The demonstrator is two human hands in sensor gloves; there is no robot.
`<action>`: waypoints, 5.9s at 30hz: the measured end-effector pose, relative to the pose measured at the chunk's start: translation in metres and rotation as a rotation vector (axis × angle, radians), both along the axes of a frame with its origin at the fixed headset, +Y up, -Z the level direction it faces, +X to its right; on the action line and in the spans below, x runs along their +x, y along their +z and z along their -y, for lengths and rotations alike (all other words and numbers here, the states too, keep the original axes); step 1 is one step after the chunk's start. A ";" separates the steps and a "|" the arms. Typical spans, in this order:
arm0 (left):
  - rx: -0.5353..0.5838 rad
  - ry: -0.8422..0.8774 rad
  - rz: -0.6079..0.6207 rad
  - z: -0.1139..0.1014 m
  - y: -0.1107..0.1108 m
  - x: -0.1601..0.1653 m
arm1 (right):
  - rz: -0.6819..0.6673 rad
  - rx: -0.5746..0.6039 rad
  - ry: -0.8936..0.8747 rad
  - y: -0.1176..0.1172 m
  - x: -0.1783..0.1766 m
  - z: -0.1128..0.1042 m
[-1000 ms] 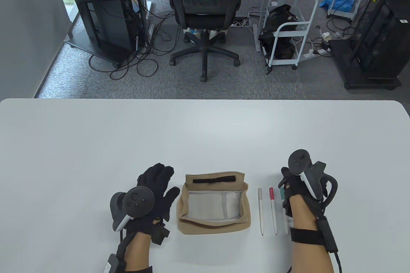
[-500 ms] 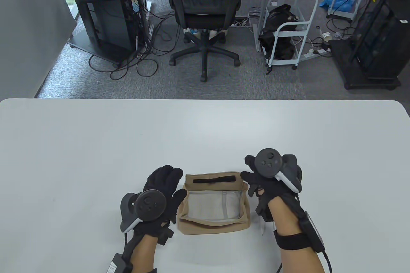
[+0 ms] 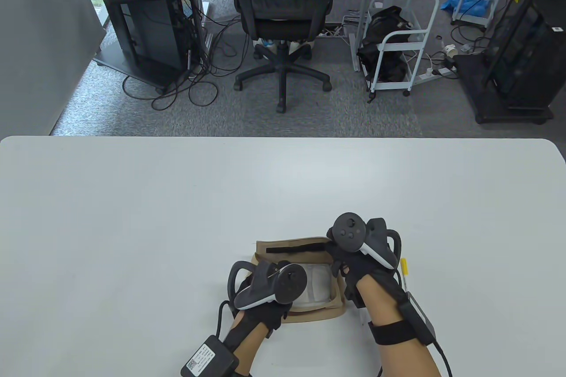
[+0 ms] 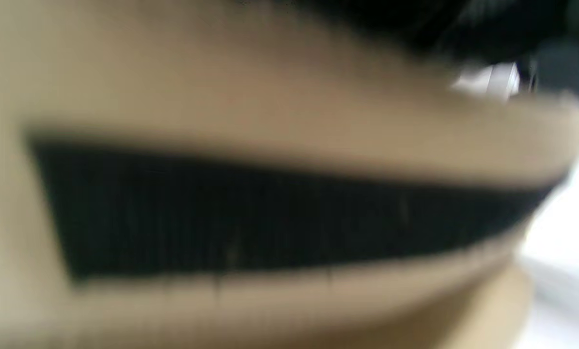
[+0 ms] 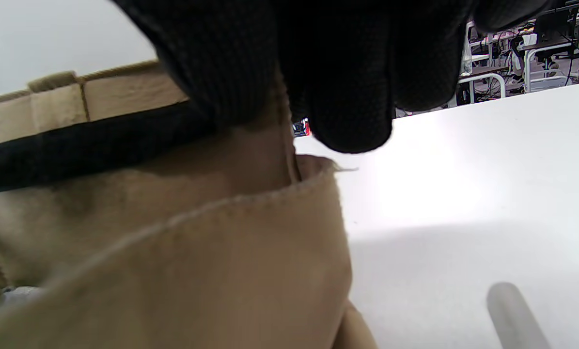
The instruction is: Twist to extend twist pen refills
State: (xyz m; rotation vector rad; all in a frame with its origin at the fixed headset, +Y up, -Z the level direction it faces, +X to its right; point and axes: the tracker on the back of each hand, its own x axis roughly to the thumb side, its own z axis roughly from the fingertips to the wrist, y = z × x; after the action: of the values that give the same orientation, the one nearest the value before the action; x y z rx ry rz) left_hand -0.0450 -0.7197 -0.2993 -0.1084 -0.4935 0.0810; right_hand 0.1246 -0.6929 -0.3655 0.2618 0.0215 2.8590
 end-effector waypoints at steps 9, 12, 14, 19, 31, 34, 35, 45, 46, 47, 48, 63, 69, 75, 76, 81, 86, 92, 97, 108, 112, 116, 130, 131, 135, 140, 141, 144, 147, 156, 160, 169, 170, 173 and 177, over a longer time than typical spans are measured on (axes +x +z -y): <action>-0.206 -0.144 0.009 0.027 -0.004 0.011 | 0.002 0.004 -0.002 0.001 0.000 0.000; -0.249 -0.162 -0.006 0.030 -0.002 0.012 | 0.004 0.006 -0.001 0.001 0.000 0.000; -0.253 -0.176 -0.009 0.032 -0.001 0.013 | 0.006 0.008 -0.001 0.001 0.000 0.000; -0.228 -0.239 -0.004 0.036 0.002 0.019 | 0.009 0.011 0.006 0.001 0.000 0.001; -0.057 -0.368 0.077 0.040 0.012 0.034 | 0.012 0.019 0.016 0.002 -0.001 0.002; -0.021 -0.374 0.109 0.040 0.014 0.035 | 0.012 0.026 0.019 0.002 -0.001 0.002; -0.011 -0.374 0.112 0.040 0.014 0.034 | 0.013 0.028 0.020 0.002 -0.001 0.002; -0.025 -0.128 0.055 0.028 0.004 0.003 | 0.016 0.033 0.016 0.002 -0.001 0.002; -0.023 -0.090 0.050 0.026 0.003 0.000 | 0.017 0.034 0.017 0.001 -0.001 0.002; -0.019 -0.032 0.040 0.023 0.002 -0.006 | 0.018 0.034 0.017 0.001 -0.001 0.002; -0.012 0.049 0.033 0.019 0.002 -0.012 | 0.018 0.033 0.016 0.001 -0.001 0.002; 0.007 0.878 0.087 -0.035 0.022 -0.066 | 0.036 0.164 -0.181 0.025 0.011 -0.060; -0.058 0.982 0.154 -0.036 0.022 -0.066 | -0.114 0.224 -0.494 0.048 0.017 -0.099; -0.060 1.059 0.148 -0.034 0.023 -0.066 | -0.447 0.057 -0.824 0.054 0.010 -0.108; -0.056 1.068 0.145 -0.034 0.023 -0.065 | -0.487 0.021 -0.857 0.053 0.008 -0.106; -0.073 1.092 0.147 -0.033 0.023 -0.063 | -0.656 -0.178 -1.017 0.044 -0.009 -0.087; -0.083 1.088 0.149 -0.032 0.023 -0.062 | -0.739 -0.294 -1.101 0.039 -0.022 -0.074; -0.094 1.089 0.156 -0.032 0.023 -0.061 | -0.712 -0.247 -1.087 0.039 -0.022 -0.074; -0.093 1.087 0.158 -0.032 0.023 -0.061 | -0.684 -0.188 -1.041 0.041 -0.020 -0.078; -0.095 1.084 0.160 -0.031 0.023 -0.061 | -0.614 -0.094 -1.007 0.042 -0.018 -0.077; -0.094 1.084 0.155 -0.031 0.023 -0.061 | -0.564 -0.026 -0.994 0.044 -0.020 -0.077; -0.092 1.088 0.147 -0.031 0.022 -0.063 | -0.538 0.016 -0.995 0.045 -0.020 -0.078; 0.096 1.052 -0.015 -0.042 0.019 -0.113 | -0.260 0.235 -0.888 0.046 0.032 -0.099; 0.116 0.989 -0.055 -0.041 0.018 -0.119 | -0.169 0.250 -0.823 0.045 0.041 -0.100; 0.154 0.800 -0.160 -0.029 0.011 -0.138 | 0.077 0.283 -0.601 0.037 0.071 -0.096; 0.121 0.791 -0.200 -0.018 0.005 -0.147 | 0.288 0.212 -0.375 0.022 0.104 -0.076; 0.124 0.785 -0.201 -0.018 0.005 -0.147 | 0.313 0.185 -0.350 0.019 0.108 -0.071; 0.130 0.763 -0.202 -0.017 0.006 -0.147 | 0.417 0.118 -0.252 0.010 0.126 -0.051; 0.124 0.770 -0.200 -0.016 0.006 -0.146 | 0.515 0.063 -0.154 0.003 0.141 -0.029; 0.114 0.772 -0.193 -0.017 0.005 -0.146 | 0.699 -0.086 0.005 -0.008 0.164 0.025; 0.115 0.761 -0.190 -0.017 0.005 -0.145 | 0.710 -0.104 0.031 -0.010 0.165 0.038; 0.118 0.743 -0.187 -0.016 0.005 -0.144 | 0.728 -0.121 0.087 -0.013 0.168 0.058; 0.118 0.740 -0.187 -0.016 0.005 -0.144 | 0.728 -0.122 0.093 -0.013 0.168 0.059; 0.115 0.736 -0.186 -0.016 0.005 -0.143 | 0.728 -0.131 0.103 -0.014 0.169 0.064; 0.113 0.727 -0.187 -0.016 0.005 -0.142 | 0.737 -0.153 0.118 -0.014 0.170 0.070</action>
State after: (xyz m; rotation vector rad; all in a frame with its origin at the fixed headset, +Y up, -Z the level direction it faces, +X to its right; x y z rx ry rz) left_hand -0.1875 -0.7040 -0.2940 0.1939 -0.3294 0.7671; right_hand 0.2947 -0.7633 -0.3793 -0.8437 0.1109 2.8624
